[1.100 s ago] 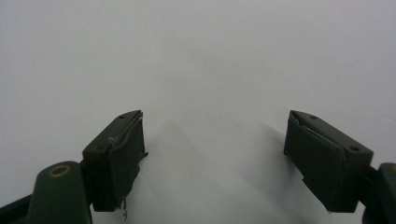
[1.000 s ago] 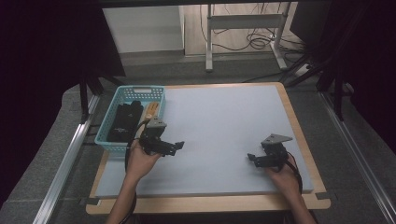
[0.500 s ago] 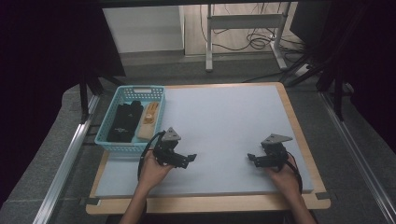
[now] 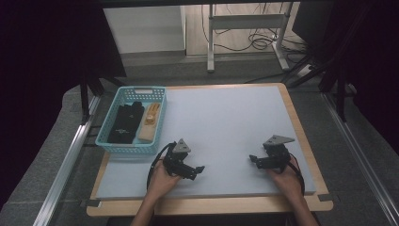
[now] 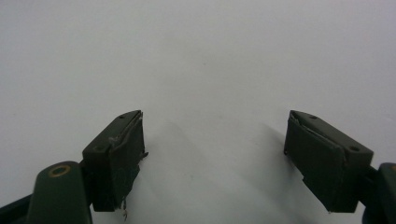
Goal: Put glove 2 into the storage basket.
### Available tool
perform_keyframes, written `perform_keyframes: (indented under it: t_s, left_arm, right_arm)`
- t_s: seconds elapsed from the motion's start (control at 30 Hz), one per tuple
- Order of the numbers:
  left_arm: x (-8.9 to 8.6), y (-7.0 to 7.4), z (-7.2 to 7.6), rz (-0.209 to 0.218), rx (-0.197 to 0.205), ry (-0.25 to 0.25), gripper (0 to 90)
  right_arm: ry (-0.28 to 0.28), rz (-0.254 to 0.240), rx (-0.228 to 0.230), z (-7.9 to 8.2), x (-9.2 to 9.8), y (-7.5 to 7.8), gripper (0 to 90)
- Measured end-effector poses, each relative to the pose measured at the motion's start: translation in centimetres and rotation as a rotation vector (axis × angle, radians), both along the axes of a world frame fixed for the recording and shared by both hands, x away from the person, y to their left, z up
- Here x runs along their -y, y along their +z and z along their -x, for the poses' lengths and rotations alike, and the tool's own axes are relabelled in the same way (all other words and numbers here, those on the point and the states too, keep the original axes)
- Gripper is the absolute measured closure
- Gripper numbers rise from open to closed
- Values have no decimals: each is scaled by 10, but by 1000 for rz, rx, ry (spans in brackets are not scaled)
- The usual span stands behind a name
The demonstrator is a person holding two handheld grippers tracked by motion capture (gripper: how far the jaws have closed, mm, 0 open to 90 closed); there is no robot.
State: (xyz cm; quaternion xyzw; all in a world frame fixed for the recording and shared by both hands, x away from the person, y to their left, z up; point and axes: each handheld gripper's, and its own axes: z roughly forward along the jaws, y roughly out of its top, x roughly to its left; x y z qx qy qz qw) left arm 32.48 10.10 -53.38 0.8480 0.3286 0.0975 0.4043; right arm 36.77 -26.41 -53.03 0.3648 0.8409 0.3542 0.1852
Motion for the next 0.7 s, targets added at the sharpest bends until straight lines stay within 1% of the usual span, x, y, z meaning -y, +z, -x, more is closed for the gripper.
perform_keyframes:
  t_s: [0.1, 0.17, 0.23, 0.27, 0.33, 0.43, 0.5, 0.7]
  left_arm:
    - [1, -6, 1, -20, -8, 3, 0]
    - [1, -11, 1, -38, -21, 6, 0]
    - [2, -10, 2, -46, -13, 10, 0]
    - [3, -11, 2, -51, -14, 10, 0]
    - [4, -12, 2, -75, -26, 14, 0]
    - [8, -12, 3, -114, -7, 17, 0]
    - [8, -13, 3, -108, -10, 18, 0]
    - [8, -13, 4, -111, -6, 21, 0]
  right_arm:
    - [0, 0, 0, 0, 0, 0, 199]
    - [0, -1, -1, 0, 0, 0, 199]
    - [0, 0, 0, 0, 0, 0, 199]
    - [0, 0, -1, 0, 0, 0, 199]
    - [0, 0, 0, 0, 0, 0, 199]
    - [0, 0, 0, 0, 0, 0, 199]
    - [0, 1, 0, 0, 0, 0, 199]
    - [-1, 4, 1, 0, 0, 0, 196]
